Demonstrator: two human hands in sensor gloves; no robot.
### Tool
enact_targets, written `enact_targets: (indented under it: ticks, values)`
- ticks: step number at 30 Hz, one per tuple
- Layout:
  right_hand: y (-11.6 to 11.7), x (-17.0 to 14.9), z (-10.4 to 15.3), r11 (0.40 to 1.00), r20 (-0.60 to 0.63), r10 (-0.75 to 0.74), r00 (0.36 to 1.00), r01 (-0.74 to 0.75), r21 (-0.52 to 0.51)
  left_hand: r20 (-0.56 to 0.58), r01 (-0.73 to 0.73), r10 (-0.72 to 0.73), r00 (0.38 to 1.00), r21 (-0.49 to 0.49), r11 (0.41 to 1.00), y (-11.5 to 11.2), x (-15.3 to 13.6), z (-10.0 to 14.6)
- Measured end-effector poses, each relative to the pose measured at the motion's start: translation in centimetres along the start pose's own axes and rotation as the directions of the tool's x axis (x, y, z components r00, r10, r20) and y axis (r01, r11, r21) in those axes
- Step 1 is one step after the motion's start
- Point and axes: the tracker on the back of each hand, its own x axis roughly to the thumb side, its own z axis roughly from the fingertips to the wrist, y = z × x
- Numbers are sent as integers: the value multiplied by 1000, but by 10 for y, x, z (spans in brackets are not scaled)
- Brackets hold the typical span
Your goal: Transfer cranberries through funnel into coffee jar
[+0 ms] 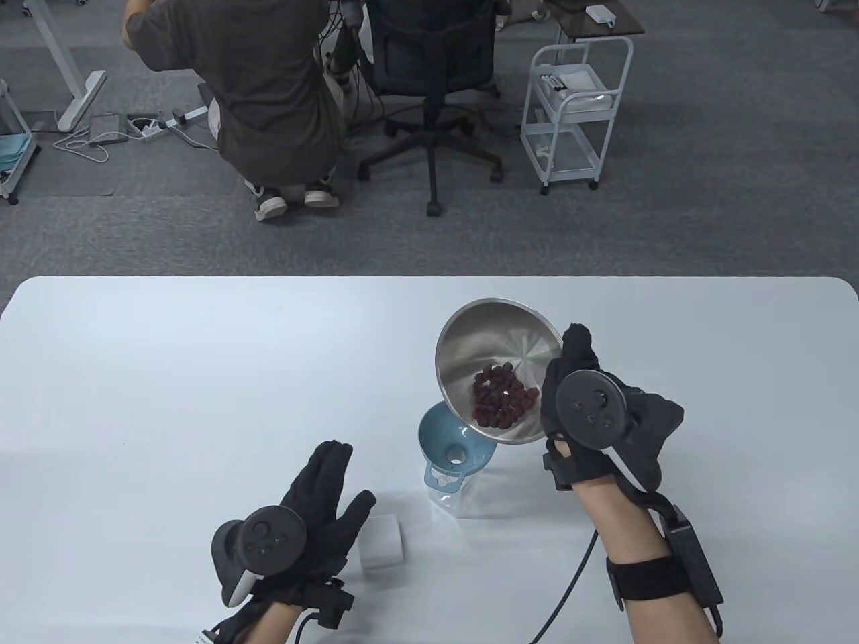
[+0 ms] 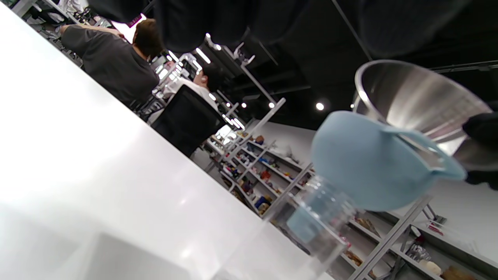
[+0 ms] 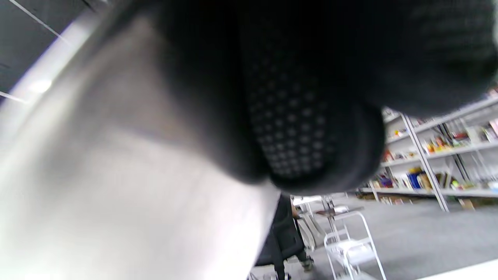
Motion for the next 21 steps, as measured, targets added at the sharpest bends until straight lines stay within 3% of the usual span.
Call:
enact_targets:
  ticks: [11, 21]
  values:
    - [1, 28, 18, 986, 194, 99, 976, -70, -154, -6, 2, -2, 1000, -1, 1000, 0, -1, 0]
    - [9, 41, 26, 974, 262, 173, 950, -126, -186, -8, 1, -1, 1000, 0, 1000, 0, -1, 1]
